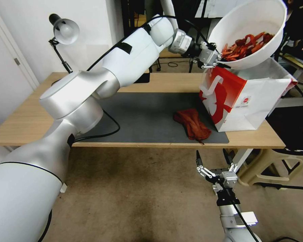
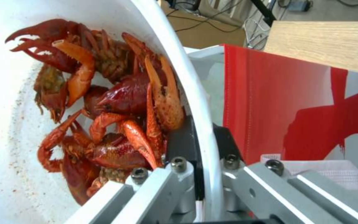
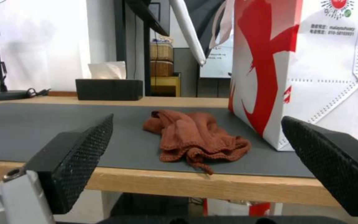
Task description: Sweep shrimp from table into container with towel, then put container into takeout bag.
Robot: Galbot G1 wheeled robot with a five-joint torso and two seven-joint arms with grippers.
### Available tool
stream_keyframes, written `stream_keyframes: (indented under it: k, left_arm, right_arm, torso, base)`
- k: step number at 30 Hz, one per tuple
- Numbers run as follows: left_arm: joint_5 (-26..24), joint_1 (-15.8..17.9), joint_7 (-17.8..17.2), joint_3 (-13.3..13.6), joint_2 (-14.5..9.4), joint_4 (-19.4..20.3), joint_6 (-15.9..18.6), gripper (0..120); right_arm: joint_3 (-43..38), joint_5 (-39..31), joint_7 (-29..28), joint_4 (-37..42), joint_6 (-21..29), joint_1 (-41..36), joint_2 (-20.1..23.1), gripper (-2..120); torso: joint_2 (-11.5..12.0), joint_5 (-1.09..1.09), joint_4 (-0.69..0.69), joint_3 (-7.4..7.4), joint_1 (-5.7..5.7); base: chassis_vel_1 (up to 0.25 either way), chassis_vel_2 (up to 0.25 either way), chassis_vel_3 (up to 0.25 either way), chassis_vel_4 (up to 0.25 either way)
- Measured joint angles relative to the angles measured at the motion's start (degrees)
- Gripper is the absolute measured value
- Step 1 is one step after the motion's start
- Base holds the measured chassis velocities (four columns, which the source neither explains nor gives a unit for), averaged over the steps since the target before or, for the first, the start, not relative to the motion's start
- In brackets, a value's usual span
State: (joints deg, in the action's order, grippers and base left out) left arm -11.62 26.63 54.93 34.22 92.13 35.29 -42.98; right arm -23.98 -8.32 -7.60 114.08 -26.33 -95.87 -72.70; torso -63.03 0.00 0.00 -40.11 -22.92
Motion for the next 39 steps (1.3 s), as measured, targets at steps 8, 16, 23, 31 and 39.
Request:
stream_keyframes:
  k: [8,16,23,31,39]
  left_arm:
    - [-0.4,-1.0,-1.8,1.4,0.0,0.0,-0.1,0]
    - [0.1,-1.5,-1.5,2.0,0.0,-0.3,-0.5,0]
    - [0.0,-1.4,-1.4,2.5,0.0,-0.3,-0.5,0]
    - [0.0,-0.9,-1.3,2.9,0.0,-0.2,-0.5,0]
    - [0.1,-0.4,-1.7,3.1,0.0,0.0,-0.3,12]
  right_arm:
    - [0.3,0.1,0.0,-0.4,0.2,0.7,0.0,100]
    - [0.5,0.3,0.0,-0.4,0.4,1.0,-0.3,100]
    - [0.6,0.4,0.0,-0.4,0.5,1.1,-0.5,100]
    - [0.5,0.3,-0.1,-0.1,0.8,1.1,-0.1,100]
    - [0.6,0.2,-0.1,0.1,1.0,1.2,-0.1,100]
  torso:
    - [0.0,0.00,0.00,0.00,0.00]
    - [0.0,0.00,0.00,0.00,0.00]
    - [0.0,0.00,0.00,0.00,0.00]
    - [0.0,0.00,0.00,0.00,0.00]
    - [0.0,0.00,0.00,0.00,0.00]
  base:
    - [0.000,0.000,0.000,0.000]
    - [0.000,0.000,0.000,0.000]
    - [0.000,0.000,0.000,0.000]
    - [0.000,0.000,0.000,0.000]
    - [0.000,0.000,0.000,0.000]
